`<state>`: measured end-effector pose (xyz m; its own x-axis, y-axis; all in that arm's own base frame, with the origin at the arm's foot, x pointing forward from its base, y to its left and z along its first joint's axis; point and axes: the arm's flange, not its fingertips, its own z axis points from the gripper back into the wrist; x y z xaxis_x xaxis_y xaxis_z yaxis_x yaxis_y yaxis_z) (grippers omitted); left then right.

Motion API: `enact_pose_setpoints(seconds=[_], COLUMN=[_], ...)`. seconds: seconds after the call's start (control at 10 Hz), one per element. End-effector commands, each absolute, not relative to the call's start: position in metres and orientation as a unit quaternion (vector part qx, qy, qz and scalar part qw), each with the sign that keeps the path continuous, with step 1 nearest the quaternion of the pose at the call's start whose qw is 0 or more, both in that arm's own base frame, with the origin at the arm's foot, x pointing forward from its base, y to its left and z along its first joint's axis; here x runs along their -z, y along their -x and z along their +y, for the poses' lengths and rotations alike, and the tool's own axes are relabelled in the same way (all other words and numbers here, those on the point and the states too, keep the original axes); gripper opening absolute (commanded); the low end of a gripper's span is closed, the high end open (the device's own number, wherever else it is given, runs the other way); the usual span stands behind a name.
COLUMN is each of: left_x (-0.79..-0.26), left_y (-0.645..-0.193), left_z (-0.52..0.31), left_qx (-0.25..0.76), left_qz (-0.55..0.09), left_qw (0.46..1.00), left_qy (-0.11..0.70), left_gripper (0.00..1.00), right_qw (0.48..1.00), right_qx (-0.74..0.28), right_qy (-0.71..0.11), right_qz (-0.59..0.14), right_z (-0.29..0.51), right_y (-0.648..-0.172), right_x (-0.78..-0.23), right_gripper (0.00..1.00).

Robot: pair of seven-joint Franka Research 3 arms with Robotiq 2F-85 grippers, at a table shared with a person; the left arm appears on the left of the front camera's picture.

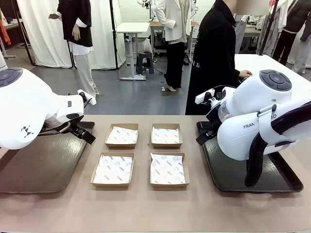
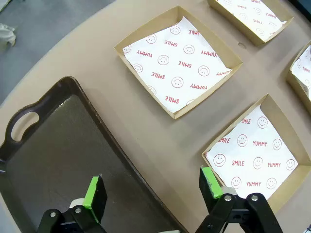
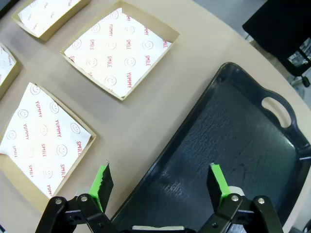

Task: Individually package the donuts and arrange them on the tray.
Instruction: Pick up one Paper togo box.

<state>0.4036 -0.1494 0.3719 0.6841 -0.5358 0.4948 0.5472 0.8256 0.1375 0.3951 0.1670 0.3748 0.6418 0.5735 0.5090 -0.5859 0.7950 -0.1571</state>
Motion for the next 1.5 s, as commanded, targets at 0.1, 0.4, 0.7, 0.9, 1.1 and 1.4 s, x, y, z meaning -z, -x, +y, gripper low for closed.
enact_pose_setpoints(seconds=[0.1,0.4,0.7,0.9,1.1,1.4], left_x=[-0.372,-0.372,-0.372,-0.388,-0.399,-0.393], left_y=[-0.404,-0.404,-0.404,-0.349,-0.301,-0.243], left_z=[-0.149,-0.149,-0.149,-0.13,-0.095,-0.06], left_qx=[0.295,0.295,0.295,0.349,0.349,0.372], left_qz=[-0.266,-0.266,-0.266,-0.279,-0.265,-0.217], left_qw=[0.918,0.918,0.918,0.894,0.898,0.902], left_qy=[0.011,0.011,0.011,0.036,0.036,0.043], left_gripper=[1.0,1.0,1.0,1.0,1.0,1.0], right_qw=[0.906,0.906,0.906,0.899,0.896,0.91], right_qx=[-0.32,-0.32,-0.32,-0.342,-0.365,-0.369], right_qy=[-0.011,-0.011,-0.011,0.029,0.025,0.029], right_qz=[-0.277,-0.277,-0.277,-0.272,-0.25,-0.184], right_z=[0.167,0.167,0.167,0.157,0.138,0.089], right_y=[-0.395,-0.395,-0.395,-0.342,-0.28,-0.206], right_x=[-0.375,-0.375,-0.375,-0.392,-0.402,-0.391], right_gripper=[1.0,1.0,1.0,1.0,1.0,1.0])
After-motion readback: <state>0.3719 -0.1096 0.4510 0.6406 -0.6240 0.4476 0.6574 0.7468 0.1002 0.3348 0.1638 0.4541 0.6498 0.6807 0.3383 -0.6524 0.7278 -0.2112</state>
